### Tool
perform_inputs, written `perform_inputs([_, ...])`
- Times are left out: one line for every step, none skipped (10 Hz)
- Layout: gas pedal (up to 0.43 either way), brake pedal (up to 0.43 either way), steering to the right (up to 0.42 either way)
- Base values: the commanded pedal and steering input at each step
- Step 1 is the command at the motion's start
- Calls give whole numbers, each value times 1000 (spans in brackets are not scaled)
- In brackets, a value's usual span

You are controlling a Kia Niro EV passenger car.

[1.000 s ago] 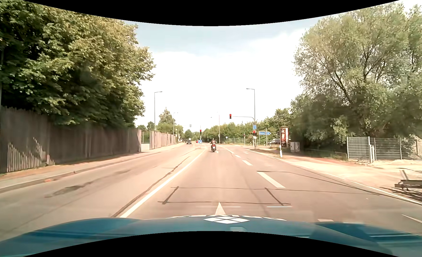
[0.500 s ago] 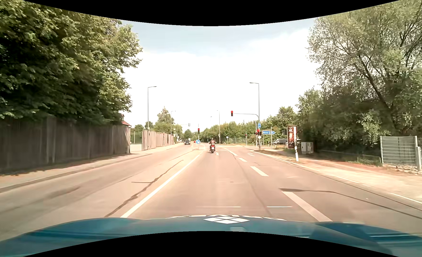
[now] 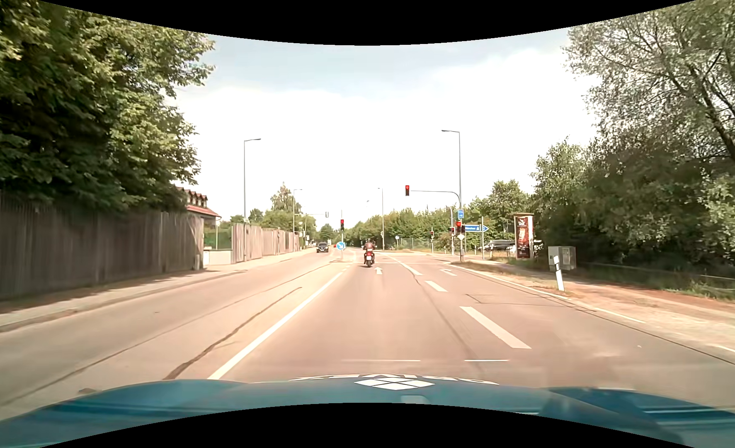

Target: Follow the waypoints while adhering to traffic rules and regulations

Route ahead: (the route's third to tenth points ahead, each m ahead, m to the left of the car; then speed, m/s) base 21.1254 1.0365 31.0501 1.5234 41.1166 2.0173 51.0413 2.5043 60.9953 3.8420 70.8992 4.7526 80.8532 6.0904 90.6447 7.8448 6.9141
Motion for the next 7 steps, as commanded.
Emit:
perform_inputs([0,201,-5])
perform_inputs([0,201,-5])
perform_inputs([0,201,-5])
perform_inputs([0,201,-5])
perform_inputs([0,201,-5])
perform_inputs([0,201,-5])
perform_inputs([0,201,-5])
